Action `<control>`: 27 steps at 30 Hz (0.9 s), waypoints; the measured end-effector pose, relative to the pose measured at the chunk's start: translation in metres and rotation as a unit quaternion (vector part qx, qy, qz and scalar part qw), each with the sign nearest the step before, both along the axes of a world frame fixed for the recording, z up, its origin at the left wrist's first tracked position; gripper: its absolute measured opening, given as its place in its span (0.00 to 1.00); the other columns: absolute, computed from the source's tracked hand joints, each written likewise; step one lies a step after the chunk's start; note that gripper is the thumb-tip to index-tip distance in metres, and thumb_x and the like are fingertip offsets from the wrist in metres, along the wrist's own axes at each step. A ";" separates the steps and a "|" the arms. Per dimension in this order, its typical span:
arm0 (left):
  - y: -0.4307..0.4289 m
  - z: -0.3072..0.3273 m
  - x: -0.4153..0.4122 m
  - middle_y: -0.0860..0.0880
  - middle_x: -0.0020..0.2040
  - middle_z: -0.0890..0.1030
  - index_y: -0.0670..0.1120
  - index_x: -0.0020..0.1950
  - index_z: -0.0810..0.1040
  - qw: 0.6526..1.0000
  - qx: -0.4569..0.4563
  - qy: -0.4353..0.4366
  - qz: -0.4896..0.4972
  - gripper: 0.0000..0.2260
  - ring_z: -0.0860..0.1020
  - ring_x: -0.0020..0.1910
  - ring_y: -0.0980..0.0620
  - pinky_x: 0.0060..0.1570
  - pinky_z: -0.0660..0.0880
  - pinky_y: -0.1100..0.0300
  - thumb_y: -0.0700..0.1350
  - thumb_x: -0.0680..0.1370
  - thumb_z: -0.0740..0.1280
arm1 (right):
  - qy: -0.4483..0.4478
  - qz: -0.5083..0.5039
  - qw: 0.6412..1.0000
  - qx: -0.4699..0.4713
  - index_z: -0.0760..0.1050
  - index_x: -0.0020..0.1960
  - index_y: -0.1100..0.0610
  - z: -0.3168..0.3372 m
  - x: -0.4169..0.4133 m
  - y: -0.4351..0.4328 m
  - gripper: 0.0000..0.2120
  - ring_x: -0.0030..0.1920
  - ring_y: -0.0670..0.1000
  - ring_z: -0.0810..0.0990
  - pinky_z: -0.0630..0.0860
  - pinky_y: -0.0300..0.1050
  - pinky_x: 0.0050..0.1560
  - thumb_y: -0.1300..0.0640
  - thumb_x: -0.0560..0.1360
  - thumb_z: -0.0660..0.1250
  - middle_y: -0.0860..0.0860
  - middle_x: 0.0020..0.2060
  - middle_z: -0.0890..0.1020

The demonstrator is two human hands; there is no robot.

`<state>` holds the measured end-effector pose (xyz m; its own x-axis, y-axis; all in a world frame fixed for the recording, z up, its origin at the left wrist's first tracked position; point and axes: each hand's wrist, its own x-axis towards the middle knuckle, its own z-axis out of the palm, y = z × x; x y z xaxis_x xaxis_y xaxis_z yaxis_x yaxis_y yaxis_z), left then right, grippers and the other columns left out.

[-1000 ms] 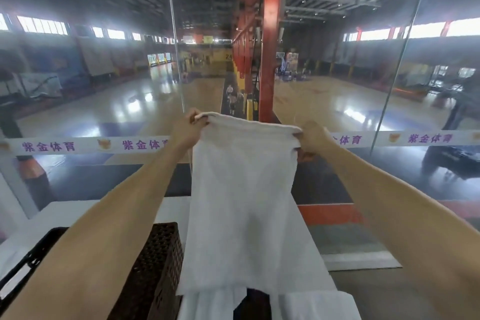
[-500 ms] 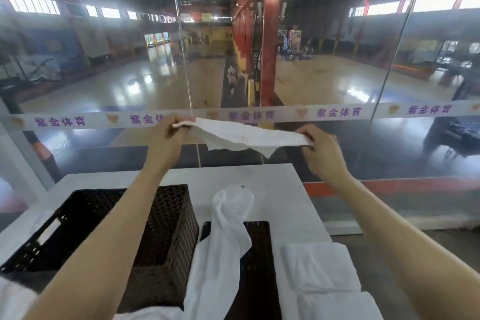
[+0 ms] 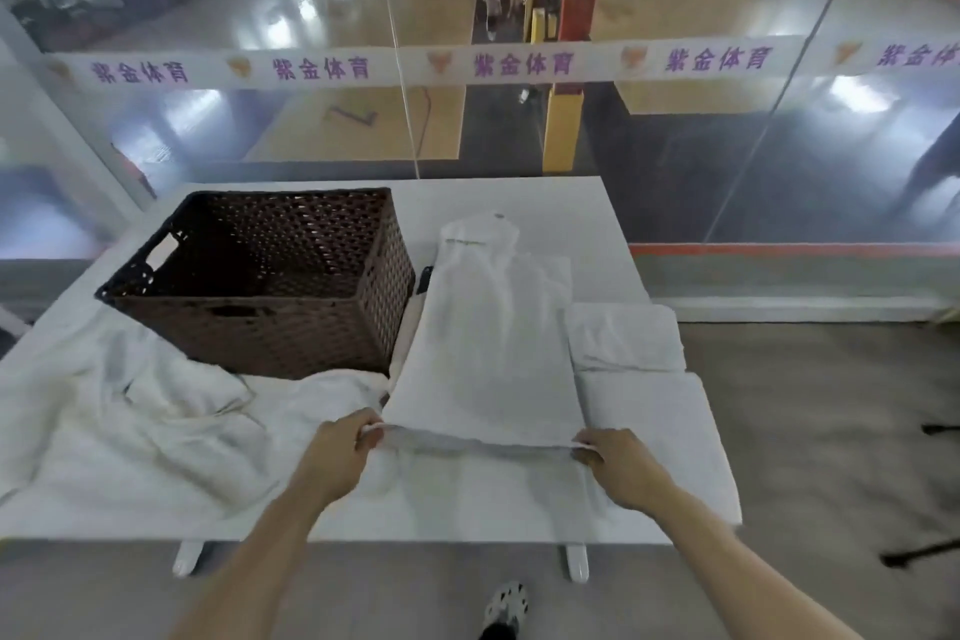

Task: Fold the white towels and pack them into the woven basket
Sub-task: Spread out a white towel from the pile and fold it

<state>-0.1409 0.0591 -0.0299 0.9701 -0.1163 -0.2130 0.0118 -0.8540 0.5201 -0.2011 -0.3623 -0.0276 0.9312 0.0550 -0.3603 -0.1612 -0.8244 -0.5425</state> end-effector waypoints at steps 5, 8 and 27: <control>0.011 0.021 -0.063 0.52 0.38 0.84 0.51 0.48 0.80 0.988 0.073 0.114 -0.073 0.07 0.83 0.32 0.55 0.42 0.78 0.55 0.49 0.85 0.67 | 0.088 0.060 0.994 0.001 0.81 0.51 0.55 -0.004 -0.069 0.001 0.12 0.53 0.57 0.81 0.73 0.47 0.48 0.48 0.85 0.64 0.51 0.49 0.83; 0.018 0.037 -0.075 0.47 0.43 0.82 0.46 0.55 0.81 0.974 0.083 0.194 -0.082 0.07 0.82 0.29 0.51 0.36 0.78 0.54 0.49 0.84 0.69 | 0.135 0.099 0.986 0.006 0.72 0.41 0.54 0.004 -0.086 -0.002 0.17 0.47 0.57 0.79 0.68 0.45 0.42 0.46 0.84 0.65 0.50 0.42 0.79; -0.074 0.055 0.198 0.45 0.33 0.81 0.43 0.40 0.82 0.989 0.131 -0.064 -0.017 0.10 0.80 0.31 0.47 0.28 0.73 0.57 0.42 0.81 0.69 | -0.081 -0.136 0.984 -0.084 0.72 0.34 0.49 0.041 0.149 -0.036 0.18 0.40 0.56 0.78 0.65 0.45 0.31 0.49 0.81 0.70 0.49 0.34 0.79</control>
<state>0.0568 -0.0146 0.0251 0.9874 -0.1064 -0.1169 -0.0706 -0.9586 0.2760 -0.0520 -0.3979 0.0129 0.9490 -0.2521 -0.1896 -0.3116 -0.8424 -0.4397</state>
